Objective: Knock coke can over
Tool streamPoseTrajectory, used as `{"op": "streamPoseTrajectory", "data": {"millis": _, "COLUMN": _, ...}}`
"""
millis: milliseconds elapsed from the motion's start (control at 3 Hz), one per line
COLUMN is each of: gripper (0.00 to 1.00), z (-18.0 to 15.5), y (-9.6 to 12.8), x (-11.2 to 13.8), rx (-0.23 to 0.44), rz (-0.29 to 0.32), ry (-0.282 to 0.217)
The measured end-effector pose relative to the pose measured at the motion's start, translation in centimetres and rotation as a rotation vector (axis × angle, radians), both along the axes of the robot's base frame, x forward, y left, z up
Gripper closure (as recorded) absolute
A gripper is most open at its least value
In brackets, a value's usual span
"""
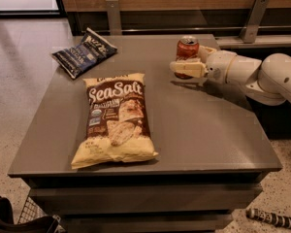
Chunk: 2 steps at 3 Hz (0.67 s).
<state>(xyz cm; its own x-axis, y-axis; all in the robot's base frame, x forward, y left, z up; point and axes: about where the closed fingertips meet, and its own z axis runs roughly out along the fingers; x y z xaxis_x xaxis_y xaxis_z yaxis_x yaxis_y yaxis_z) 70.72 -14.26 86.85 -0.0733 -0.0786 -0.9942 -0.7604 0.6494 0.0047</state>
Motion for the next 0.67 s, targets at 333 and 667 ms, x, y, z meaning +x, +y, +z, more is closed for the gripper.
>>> {"op": "streamPoseTrajectory", "data": {"millis": 333, "gripper": 0.49, "z": 0.0, "y": 0.31, "x": 0.02, "rx": 0.001, "rz": 0.005, "ry": 0.0}}
{"op": "streamPoseTrajectory", "data": {"millis": 667, "gripper": 0.88, "z": 0.01, "y": 0.82, "x": 0.05, "rx": 0.002, "rz": 0.012, "ry": 0.0}}
